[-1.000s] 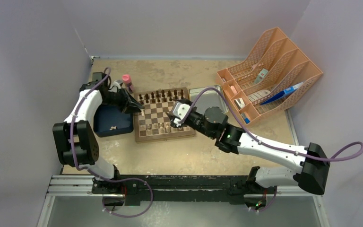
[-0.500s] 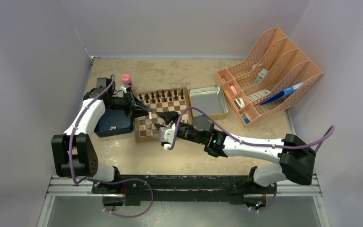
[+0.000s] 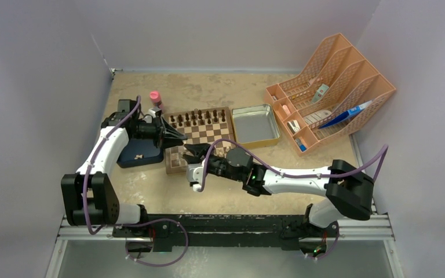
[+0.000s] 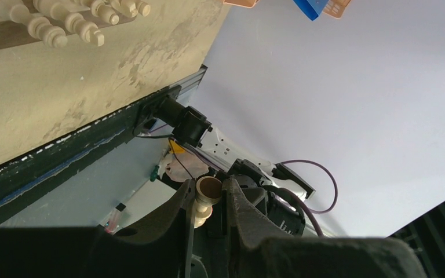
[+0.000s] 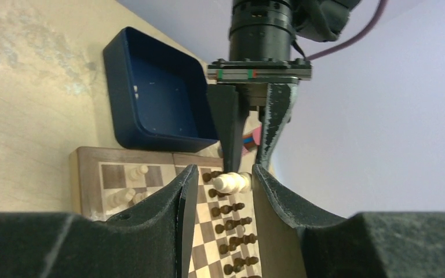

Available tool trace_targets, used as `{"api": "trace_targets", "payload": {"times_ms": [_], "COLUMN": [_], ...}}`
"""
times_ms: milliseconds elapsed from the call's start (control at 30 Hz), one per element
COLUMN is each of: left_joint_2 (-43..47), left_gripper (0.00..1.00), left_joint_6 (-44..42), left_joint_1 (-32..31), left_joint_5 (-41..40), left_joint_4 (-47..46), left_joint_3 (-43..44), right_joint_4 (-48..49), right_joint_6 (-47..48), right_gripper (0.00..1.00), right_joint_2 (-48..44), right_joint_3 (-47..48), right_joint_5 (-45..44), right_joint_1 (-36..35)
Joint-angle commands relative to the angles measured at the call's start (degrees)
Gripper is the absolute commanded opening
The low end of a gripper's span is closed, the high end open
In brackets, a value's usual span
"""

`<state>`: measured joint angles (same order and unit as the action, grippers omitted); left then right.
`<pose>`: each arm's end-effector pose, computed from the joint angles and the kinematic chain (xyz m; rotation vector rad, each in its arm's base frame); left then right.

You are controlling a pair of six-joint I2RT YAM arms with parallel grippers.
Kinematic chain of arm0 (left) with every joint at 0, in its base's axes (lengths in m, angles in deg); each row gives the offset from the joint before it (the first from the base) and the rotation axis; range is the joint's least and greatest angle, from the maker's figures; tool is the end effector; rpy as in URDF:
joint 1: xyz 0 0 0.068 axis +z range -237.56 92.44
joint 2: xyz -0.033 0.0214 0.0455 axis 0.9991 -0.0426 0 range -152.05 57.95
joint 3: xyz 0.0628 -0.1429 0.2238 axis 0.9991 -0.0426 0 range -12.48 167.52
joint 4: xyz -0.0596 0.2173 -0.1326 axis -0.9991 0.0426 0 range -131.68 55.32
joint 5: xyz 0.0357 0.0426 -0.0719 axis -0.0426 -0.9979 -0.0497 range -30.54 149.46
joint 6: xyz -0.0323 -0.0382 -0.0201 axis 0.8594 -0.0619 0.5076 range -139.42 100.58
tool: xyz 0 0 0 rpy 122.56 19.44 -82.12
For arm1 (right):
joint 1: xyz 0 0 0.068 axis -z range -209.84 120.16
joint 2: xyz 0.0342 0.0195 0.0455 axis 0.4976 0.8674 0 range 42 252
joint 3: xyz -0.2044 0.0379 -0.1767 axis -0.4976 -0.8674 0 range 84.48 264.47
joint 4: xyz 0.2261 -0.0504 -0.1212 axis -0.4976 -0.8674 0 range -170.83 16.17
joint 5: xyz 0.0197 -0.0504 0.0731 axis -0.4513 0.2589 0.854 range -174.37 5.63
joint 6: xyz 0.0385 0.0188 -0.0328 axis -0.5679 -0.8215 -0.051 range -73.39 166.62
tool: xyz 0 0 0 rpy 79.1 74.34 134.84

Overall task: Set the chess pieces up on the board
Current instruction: Place the chess piece on the chessboard.

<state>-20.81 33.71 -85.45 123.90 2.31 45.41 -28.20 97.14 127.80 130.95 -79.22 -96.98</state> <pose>0.2577 -0.0227 0.2603 0.8484 -2.3804 1.6635 0.1280 0.3117 0.2799 -1.2930 0.6960 0.3019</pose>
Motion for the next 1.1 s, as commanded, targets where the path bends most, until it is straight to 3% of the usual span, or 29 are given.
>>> {"api": "trace_targets", "payload": {"times_ms": [0, 633, 833, 1067], "left_joint_2": [2.97, 5.29, 5.28, 5.98], "left_gripper": [0.04, 0.04, 0.04, 0.04], "left_joint_6": [0.82, 1.22, 1.01, 4.30], "left_joint_1": [-0.26, -0.59, -0.61, -0.72], "left_joint_5": [2.17, 4.55, 4.43, 3.03], "left_joint_4": [0.16, 3.15, 3.74, 2.09], "left_joint_3": [-0.17, -0.39, -0.76, -1.14], "right_joint_4": [7.04, 8.15, 11.26, 13.08], "right_joint_6": [0.16, 3.07, 3.56, 4.23], "right_gripper": [0.41, 0.42, 0.34, 0.33], "right_joint_2": [-0.86, 1.58, 2.12, 1.69], "right_joint_3": [0.59, 0.70, 0.48, -0.37], "right_joint_5": [-3.57, -6.91, -9.29, -8.94], "right_joint_1": [-0.28, -0.45, -0.49, -0.98]}}
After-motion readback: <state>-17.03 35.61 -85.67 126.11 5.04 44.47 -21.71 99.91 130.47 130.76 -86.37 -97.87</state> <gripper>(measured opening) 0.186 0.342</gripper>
